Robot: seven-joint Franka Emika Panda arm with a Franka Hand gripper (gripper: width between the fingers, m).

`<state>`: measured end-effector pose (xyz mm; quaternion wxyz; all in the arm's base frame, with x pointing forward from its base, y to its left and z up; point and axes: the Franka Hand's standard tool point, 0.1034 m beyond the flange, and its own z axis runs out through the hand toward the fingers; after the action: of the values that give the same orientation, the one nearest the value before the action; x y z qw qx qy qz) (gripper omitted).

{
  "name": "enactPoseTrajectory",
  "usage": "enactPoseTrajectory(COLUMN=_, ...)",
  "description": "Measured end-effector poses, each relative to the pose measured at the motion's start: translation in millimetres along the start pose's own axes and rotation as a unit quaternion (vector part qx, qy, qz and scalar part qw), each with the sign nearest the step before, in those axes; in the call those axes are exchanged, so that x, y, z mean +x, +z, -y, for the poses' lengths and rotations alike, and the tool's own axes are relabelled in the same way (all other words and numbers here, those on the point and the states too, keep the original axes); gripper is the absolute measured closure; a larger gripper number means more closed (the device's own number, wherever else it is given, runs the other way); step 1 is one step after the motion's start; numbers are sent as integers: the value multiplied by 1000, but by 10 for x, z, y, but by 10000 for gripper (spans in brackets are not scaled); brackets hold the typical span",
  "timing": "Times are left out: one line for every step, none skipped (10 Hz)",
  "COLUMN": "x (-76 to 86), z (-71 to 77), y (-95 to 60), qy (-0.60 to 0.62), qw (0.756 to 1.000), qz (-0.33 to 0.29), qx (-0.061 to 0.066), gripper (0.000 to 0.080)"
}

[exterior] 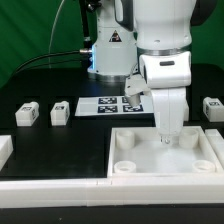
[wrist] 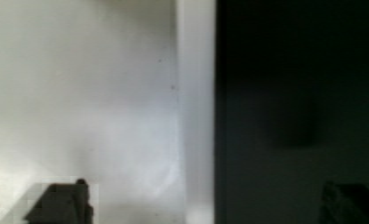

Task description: Assemble one leg

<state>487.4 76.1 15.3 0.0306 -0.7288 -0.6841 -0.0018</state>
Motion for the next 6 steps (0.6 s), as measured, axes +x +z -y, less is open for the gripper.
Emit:
enactPoseTrajectory(x=7, z=-12, y=-37, qy=2, qw=1000, qz=0, qx=-3, gripper=151)
enactPoseTrajectory(x=23, z=-22, y=-106, qy=8, qw=1000, qz=1, qx=-8, gripper=151)
enactPoseTrajectory(x=44, z=-8, y=-199, qy=17, qw=1000, qz=2, qx=-14, gripper=151)
enactPoseTrajectory(x=48, z=17, y=-324, qy=22, qw=1000, qz=4, qx=-22, gripper=151)
enactPoseTrajectory(x=24, z=75, y=-402, qy=29, qw=999, qz=6, qx=-26, gripper=151)
enactPoseTrajectory(x=-11, z=153, y=-448, qy=37, qw=999, qz=8, qx=-28, gripper=151)
